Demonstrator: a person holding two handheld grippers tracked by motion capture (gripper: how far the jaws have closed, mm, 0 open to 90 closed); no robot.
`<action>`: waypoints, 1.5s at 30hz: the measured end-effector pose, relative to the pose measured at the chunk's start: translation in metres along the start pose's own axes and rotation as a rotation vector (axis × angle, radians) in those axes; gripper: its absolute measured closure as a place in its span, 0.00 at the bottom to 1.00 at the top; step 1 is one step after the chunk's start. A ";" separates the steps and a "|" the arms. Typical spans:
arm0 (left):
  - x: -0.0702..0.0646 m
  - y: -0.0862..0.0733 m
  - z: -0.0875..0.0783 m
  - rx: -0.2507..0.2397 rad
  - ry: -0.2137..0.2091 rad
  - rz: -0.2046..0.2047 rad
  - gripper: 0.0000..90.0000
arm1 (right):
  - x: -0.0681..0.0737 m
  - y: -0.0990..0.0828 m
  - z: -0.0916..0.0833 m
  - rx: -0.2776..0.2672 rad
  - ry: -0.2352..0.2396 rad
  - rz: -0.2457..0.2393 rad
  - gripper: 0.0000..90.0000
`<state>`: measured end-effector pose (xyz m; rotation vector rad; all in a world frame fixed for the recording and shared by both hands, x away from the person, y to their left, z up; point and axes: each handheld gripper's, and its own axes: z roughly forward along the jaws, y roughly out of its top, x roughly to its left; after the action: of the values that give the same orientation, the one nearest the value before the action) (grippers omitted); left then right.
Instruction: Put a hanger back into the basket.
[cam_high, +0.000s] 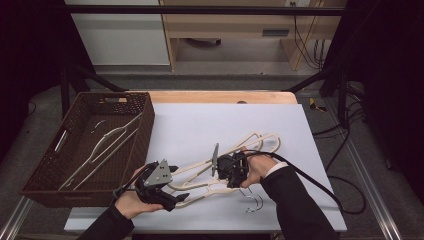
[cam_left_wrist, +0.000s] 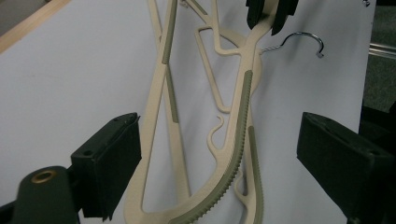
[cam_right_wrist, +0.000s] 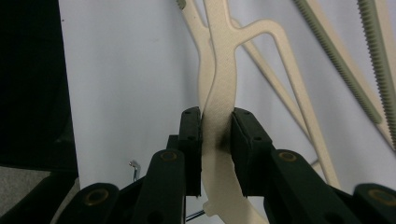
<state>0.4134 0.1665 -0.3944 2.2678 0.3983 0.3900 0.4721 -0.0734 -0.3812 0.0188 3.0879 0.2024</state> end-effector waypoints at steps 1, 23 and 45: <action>0.000 0.000 0.000 0.000 0.000 0.000 0.15 | 0.000 0.000 -0.002 -0.004 -0.002 -0.005 0.83; -0.030 0.058 0.026 0.128 0.114 0.349 0.28 | 0.008 -0.008 -0.039 -0.038 0.013 0.032 0.83; -0.056 0.069 0.039 0.214 0.246 0.676 0.79 | 0.009 -0.003 -0.050 -0.025 0.052 0.066 0.83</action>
<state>0.3895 0.0741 -0.3765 2.5281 -0.2398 1.0140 0.4604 -0.0832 -0.3321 0.1158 3.1385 0.2485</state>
